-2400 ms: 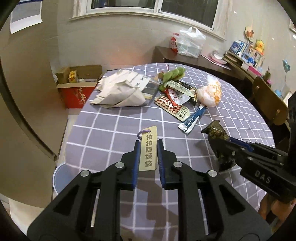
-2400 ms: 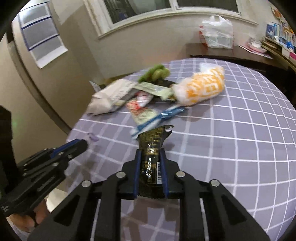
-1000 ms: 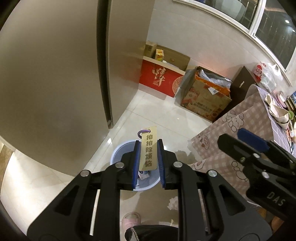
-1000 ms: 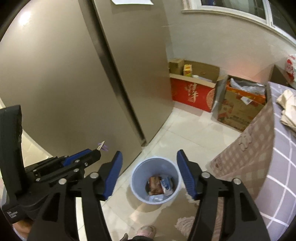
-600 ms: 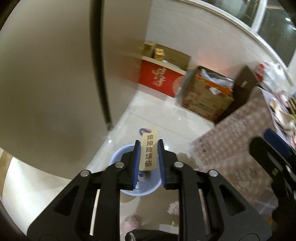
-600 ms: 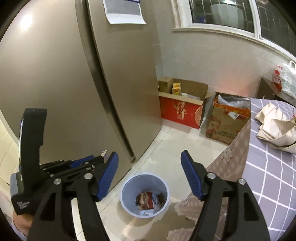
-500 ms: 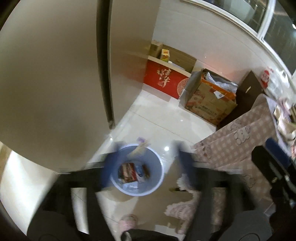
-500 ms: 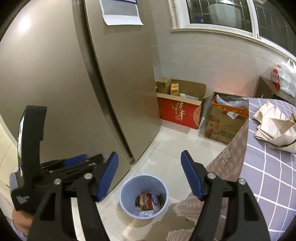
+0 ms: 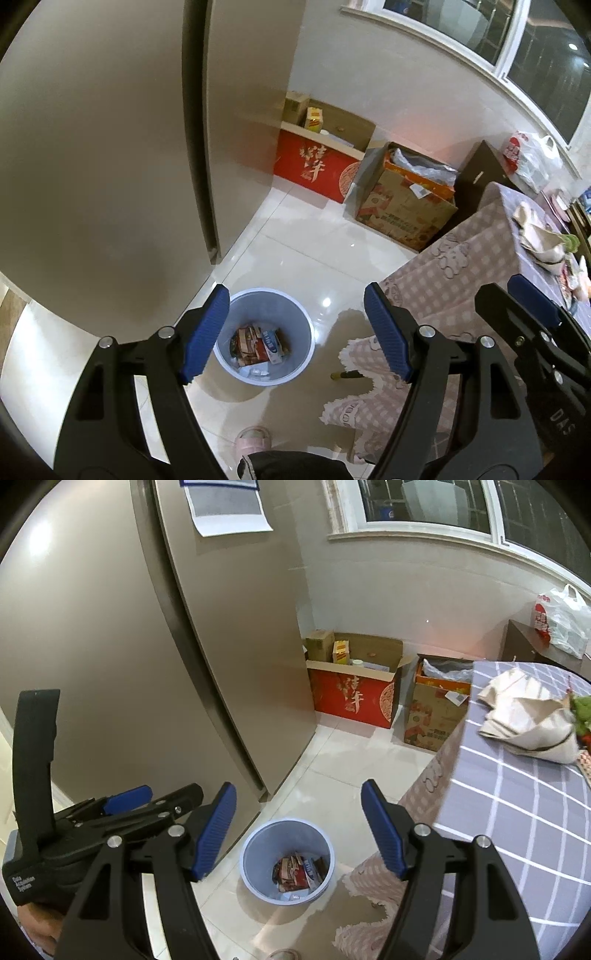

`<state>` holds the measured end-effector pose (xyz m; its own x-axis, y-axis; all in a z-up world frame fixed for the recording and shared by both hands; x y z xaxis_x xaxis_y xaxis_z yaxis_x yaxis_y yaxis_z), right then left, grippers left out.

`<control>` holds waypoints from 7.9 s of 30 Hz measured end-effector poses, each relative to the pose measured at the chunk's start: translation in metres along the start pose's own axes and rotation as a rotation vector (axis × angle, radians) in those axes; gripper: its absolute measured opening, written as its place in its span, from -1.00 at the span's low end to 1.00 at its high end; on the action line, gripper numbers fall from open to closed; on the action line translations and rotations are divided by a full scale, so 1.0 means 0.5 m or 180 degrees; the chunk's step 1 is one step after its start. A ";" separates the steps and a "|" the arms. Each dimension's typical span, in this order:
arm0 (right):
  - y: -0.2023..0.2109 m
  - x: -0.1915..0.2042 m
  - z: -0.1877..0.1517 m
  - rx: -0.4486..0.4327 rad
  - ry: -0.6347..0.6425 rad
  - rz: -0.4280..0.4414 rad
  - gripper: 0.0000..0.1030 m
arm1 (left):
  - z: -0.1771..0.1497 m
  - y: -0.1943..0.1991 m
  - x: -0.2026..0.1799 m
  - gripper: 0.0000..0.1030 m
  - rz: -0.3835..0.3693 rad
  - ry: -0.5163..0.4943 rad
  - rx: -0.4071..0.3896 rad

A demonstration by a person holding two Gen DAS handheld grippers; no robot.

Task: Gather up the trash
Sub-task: 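Open both tools over the blue wastebasket to drop tag and wrapper, then grasp the white paper bag with the left tool while the right tool grasps the toothpaste tube, then carry the paper bag and toothpaste tube to the wastebasket with both tools, then open both tools over the wastebasket to drop the bag and tube, then move both tools back over the table of trash, then grasp the red-checked snack stick with the left tool while the right tool grasps the orange-printed bread bag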

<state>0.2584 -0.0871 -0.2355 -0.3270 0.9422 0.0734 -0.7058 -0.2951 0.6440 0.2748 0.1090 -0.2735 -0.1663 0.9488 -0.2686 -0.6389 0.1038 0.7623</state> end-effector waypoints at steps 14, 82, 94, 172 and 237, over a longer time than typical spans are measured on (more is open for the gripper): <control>0.165 -0.166 -0.028 -0.0225 -0.0421 -0.0249 0.36 | -0.038 0.105 -0.233 0.45 -0.0265 -0.0693 -0.0255; 0.311 -0.445 -0.155 0.0034 -0.1165 -0.0670 -0.78 | -0.118 0.116 -0.549 -0.14 -0.1135 -0.1423 -0.0191; 0.199 -0.191 -0.058 0.0131 -0.0646 0.0004 -0.78 | -0.048 0.144 -0.305 -0.14 -0.0891 -0.0871 -0.0324; 0.151 -0.134 -0.031 -0.0115 -0.0475 -0.0016 0.14 | -0.023 0.113 -0.197 0.49 -0.0355 -0.0581 -0.0240; 0.326 -0.673 -0.164 -0.0452 -0.1768 -0.0663 -0.56 | -0.159 0.030 -0.615 -0.77 -0.0930 -0.0984 0.0222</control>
<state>0.2022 -0.4653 -0.2177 0.1767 0.9131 0.3675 -0.8091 -0.0779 0.5825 0.2566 -0.2047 -0.2261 0.2536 0.9202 -0.2981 -0.5717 0.3912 0.7212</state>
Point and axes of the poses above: each gripper's, at about its wrist camera, not at the fingertips, and y roughly against the way its jaws point, x to its left, z to its top, the point moved 7 cm from there along -y, roughly the way its jaws point, and after that the axes turned 8 degrees about y, right-handed, at the moved point
